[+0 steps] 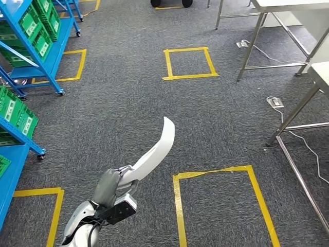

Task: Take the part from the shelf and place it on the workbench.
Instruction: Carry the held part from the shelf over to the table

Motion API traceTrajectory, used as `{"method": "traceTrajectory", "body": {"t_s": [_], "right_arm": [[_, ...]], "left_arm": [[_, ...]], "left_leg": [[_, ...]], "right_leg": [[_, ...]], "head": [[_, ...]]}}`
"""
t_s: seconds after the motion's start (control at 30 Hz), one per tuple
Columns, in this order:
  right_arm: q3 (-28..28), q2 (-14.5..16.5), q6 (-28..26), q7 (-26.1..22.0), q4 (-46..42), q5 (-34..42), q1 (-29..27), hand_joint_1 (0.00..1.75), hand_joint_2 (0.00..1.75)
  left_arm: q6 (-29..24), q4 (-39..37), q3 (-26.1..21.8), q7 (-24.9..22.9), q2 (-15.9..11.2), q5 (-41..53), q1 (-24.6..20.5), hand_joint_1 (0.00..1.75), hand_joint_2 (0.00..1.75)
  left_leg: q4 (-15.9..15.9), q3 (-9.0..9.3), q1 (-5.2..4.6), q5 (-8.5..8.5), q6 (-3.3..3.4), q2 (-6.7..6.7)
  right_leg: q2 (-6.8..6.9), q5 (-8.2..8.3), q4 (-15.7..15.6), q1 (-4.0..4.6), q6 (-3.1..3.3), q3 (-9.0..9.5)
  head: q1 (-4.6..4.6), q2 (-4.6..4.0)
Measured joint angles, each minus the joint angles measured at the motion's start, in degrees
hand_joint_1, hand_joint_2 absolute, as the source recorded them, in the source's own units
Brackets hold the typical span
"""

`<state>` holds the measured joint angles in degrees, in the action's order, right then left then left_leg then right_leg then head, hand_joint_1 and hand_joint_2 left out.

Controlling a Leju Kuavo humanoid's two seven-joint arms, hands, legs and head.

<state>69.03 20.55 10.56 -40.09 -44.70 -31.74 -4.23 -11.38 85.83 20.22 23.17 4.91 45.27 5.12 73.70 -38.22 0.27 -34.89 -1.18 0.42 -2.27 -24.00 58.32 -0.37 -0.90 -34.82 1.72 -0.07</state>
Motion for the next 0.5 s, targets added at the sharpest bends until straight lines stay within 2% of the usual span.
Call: {"method": "traceTrajectory", "body": {"t_s": [0.03, 0.07, 0.1, 0.13, 0.2, 0.27, 0.3, 0.33, 0.4, 0.43, 0.47, 0.5], "right_arm": [[-0.01, 0.00, 0.01, 0.00, 0.00, 0.03, -0.02, 0.00, 0.00], [-0.01, 0.00, 0.01, 0.00, 0.00, 0.08, -0.04, 0.00, 0.00], [-0.01, 0.00, 0.02, 0.00, 0.00, 0.13, -0.05, 0.00, 0.00], [-0.02, -0.01, 0.02, 0.00, 0.00, 0.16, -0.03, 0.00, 0.00], [-0.07, -0.01, 0.03, -0.01, 0.00, 0.22, -0.08, 0.00, 0.00], [-0.14, 0.00, 0.03, -0.02, 0.00, 0.27, -0.36, 0.00, 0.00], [-0.19, 0.00, 0.02, -0.03, 0.00, 0.33, -0.53, 0.00, 0.00], [-0.24, 0.00, -0.01, -0.03, 0.00, 0.42, -0.61, 0.00, 0.00], [-0.38, 0.00, -0.03, -0.03, 0.00, 0.61, -0.56, 0.00, 0.00], [-0.44, 0.00, -0.03, -0.03, 0.00, 0.68, -0.51, 0.00, 0.00], [-0.48, 0.00, -0.03, -0.03, 0.00, 0.72, -0.48, 0.00, 0.00], [-0.49, 0.00, -0.02, -0.02, 0.00, 0.74, -0.47, 0.00, 0.00]], "left_arm": [[0.03, -0.10, 0.00, 0.00, -0.01, 0.00, -0.01, 1.75, 1.75], [0.05, -0.17, 0.00, 0.00, -0.01, 0.00, -0.03, 1.75, 1.75], [0.06, -0.23, 0.00, 0.01, -0.01, 0.01, -0.05, 1.75, 1.75], [0.06, -0.25, 0.01, 0.01, 0.01, 0.01, -0.08, 1.75, 1.75], [0.08, -0.31, 0.01, 0.01, 0.03, 0.04, -0.12, 1.75, 1.75], [0.15, -0.38, 0.01, 0.01, 0.08, 0.06, -0.17, 1.75, 1.75], [0.25, -0.39, 0.01, 0.01, 0.14, 0.07, -0.23, 1.75, 1.75], [0.34, -0.39, 0.02, 0.02, 0.23, 0.07, -0.29, 1.75, 1.75], [0.62, -0.40, 0.01, 0.05, 0.37, 0.04, -0.36, 1.75, 1.75], [0.73, -0.42, -0.01, 0.07, 0.40, 0.01, -0.35, 1.75, 1.75], [0.83, -0.43, -0.02, 0.08, 0.40, -0.02, -0.35, 1.75, 1.75], [0.89, -0.44, -0.02, 0.09, 0.40, -0.04, -0.34, 1.75, 1.75]], "left_leg": [[-0.87, 0.20, 0.01, 1.33, 0.12, -0.09], [-3.80, 1.44, 0.04, 3.46, 0.25, -0.41], [-7.77, 3.21, 0.16, 5.70, 0.34, -1.48], [-11.68, 4.91, 0.35, 7.24, 0.37, -2.81], [-15.80, 6.59, 0.53, 8.30, 0.43, -4.76], [-16.20, 6.62, 0.42, 8.32, 0.88, -4.11], [-16.31, 6.66, 0.40, 8.42, 1.22, -3.56], [-16.42, 6.73, 0.42, 8.48, 1.60, -2.94], [-16.52, 6.86, 0.34, 8.45, 2.10, -1.77], [-16.52, 6.89, 0.26, 8.40, 2.24, -1.36], [-16.52, 6.91, 0.21, 8.38, 2.27, -1.11], [-16.51, 6.91, 0.20, 8.37, 2.28, -1.04]], "right_leg": [[-0.76, 0.03, 0.01, 0.01, -0.02, 0.02], [-1.50, 0.07, 0.02, -0.03, -0.10, 0.07], [-2.19, 0.13, 0.04, -0.07, -0.23, 0.07], [-2.85, 0.16, 0.21, -0.01, -0.44, -0.05], [-3.95, 0.39, 0.32, 0.00, -1.00, -0.54], [-4.80, 0.68, 0.13, -0.22, -1.67, -1.08], [-4.20, 0.56, 0.40, -0.24, -1.95, -1.40], [-2.90, -0.13, 1.52, -0.19, -2.19, -2.07], [0.43, -2.93, 6.57, -0.04, -2.58, -4.55], [1.28, -4.24, 9.00, -0.06, -2.72, -5.72], [1.56, -5.05, 10.63, -0.09, -2.79, -6.51], [1.61, -5.28, 11.16, -0.10, -2.80, -6.77]], "head": [[0.00, 0.00], [0.01, 0.00], [-0.01, 0.00], [0.00, 0.00], [0.03, 0.00], [0.03, 0.00], [0.06, 0.00], [0.25, 0.00], [0.58, 0.00], [0.67, 0.00], [0.65, 0.00], [0.64, 0.00]]}}
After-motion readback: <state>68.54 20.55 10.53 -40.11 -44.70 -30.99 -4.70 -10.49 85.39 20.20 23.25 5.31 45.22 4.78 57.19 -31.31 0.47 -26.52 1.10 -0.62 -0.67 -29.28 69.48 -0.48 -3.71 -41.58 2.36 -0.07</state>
